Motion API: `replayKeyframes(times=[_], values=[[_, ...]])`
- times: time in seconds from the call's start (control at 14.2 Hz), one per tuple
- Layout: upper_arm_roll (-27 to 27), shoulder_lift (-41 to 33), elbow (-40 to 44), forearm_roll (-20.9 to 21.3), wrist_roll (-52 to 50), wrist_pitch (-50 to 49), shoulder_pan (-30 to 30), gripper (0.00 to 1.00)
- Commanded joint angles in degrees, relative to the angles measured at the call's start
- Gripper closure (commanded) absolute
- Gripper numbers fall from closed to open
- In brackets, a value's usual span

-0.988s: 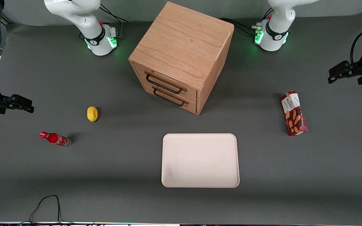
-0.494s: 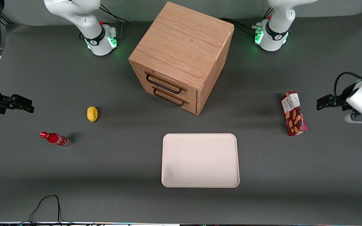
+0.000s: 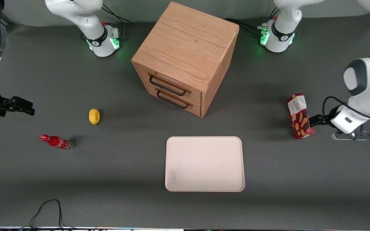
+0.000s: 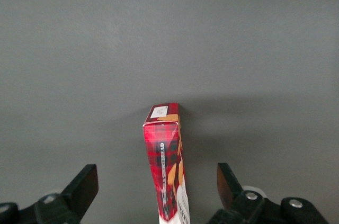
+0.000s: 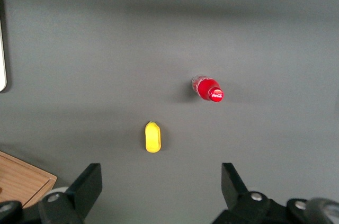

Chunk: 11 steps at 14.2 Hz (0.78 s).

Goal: Place red cookie box on tray
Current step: 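Move the left gripper down toward the upright red shortbread box, then close the left gripper around the red shortbread box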

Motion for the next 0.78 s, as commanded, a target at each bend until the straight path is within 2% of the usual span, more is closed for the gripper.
replayKeyframes(times=[0.0, 0.21, 0.56, 0.71], values=[[-0.1, 0.6, -3.9, 1.4, 0.4, 4.1, 0.2, 0.0], [0.7, 3.3, -7.4, 1.5, 0.4, 8.6, 0.2, 0.0], [0.7, 3.3, -11.7, 1.2, 0.3, 7.7, 0.3, 0.01], [0.6, 2.7, -12.4, 1.2, 0.3, 6.3, 0.7, 0.1]])
